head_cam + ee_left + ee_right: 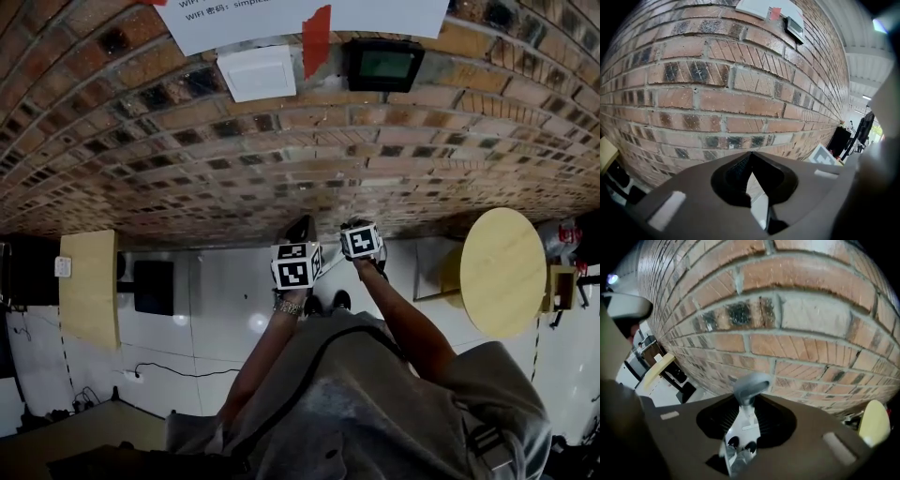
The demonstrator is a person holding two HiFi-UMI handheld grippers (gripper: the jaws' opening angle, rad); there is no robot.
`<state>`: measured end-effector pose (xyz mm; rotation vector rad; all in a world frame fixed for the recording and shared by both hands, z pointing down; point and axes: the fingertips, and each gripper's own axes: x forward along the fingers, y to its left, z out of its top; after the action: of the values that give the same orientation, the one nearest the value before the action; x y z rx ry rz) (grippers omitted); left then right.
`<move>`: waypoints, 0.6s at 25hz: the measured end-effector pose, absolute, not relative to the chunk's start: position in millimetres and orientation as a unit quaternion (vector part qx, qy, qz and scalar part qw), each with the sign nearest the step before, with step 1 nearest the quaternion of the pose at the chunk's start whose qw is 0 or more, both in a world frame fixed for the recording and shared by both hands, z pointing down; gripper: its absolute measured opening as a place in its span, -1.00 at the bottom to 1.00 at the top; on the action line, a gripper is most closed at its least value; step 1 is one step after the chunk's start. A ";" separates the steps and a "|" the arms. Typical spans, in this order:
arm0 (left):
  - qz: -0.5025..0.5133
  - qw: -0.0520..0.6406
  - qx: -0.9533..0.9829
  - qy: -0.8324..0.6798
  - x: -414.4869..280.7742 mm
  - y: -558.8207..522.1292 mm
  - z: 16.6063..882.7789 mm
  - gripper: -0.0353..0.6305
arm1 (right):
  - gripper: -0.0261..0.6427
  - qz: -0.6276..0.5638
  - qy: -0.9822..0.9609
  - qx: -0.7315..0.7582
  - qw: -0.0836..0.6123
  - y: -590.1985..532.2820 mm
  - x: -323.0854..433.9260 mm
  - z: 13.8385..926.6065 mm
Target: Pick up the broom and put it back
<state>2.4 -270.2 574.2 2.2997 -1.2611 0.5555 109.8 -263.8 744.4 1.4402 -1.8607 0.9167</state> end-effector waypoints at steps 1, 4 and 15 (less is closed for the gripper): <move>0.205 0.231 0.832 -0.461 -0.7 -266.8 576.7 -0.89 | -0.63 0.347 -0.699 0.543 0.309 -265.9 110.1 756.4; 0.214 0.233 0.824 -0.470 -9.8 -260.9 581.8 -0.89 | -0.63 0.332 -0.701 0.553 0.304 -283.4 112.1 773.1; 0.241 0.239 0.803 -0.490 -27.7 -239.2 600.2 -0.89 | -0.57 0.289 -0.682 0.602 0.298 -333.2 143.1 779.7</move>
<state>-27.7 -239.2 600.2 2.1979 -1.3431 0.6613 143.1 -333.2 779.7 1.5983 -1.8126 0.7679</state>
